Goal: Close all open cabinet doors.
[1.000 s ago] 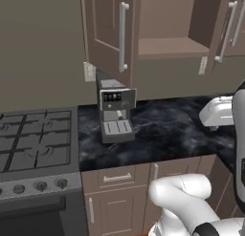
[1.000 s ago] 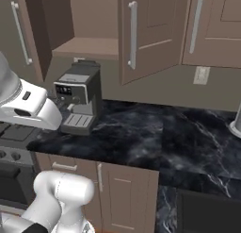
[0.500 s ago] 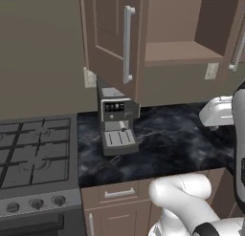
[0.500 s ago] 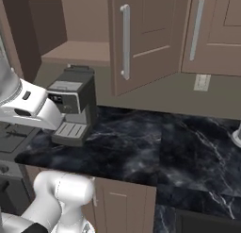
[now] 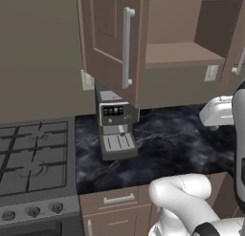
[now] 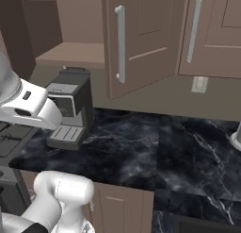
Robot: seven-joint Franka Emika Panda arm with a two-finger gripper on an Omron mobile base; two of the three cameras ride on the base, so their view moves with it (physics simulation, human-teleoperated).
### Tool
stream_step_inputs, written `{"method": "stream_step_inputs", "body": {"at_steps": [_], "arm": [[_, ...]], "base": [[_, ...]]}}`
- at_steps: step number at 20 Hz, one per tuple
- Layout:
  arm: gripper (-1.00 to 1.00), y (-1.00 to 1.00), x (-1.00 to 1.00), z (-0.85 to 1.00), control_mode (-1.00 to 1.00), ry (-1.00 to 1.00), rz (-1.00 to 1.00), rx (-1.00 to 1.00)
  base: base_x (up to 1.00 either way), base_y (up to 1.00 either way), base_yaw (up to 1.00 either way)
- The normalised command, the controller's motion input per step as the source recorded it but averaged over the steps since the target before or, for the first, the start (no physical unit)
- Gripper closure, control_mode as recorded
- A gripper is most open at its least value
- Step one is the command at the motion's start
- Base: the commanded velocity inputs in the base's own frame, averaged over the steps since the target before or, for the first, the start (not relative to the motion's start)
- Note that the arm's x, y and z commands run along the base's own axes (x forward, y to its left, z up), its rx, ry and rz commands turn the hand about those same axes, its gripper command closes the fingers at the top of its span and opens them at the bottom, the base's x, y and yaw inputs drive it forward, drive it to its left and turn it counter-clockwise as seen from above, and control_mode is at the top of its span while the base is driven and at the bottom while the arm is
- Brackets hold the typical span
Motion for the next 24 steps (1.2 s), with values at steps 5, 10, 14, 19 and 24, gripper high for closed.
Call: {"method": "stream_step_inputs", "body": {"at_steps": [5,10,14,19,24], "arm": [[-1.0,0.0,0.0,0.0,1.0,0.0,0.0,0.0],[-1.0,0.0,0.0,0.0,1.0,0.0,0.0,0.0],[-1.0,0.0,0.0,0.0,1.0,0.0,0.0,0.0],[-1.0,0.0,0.0,0.0,-1.0,0.0,0.0,0.0],[-1.0,-0.09,-0.16,0.0,-1.0,-0.23,0.03,0.0]], "base": [[0.09,-0.16,-0.11],[0.03,-0.15,-0.09],[0.0,-0.01,0.0],[0.0,0.0,0.0],[0.0,0.0,0.0]]}}
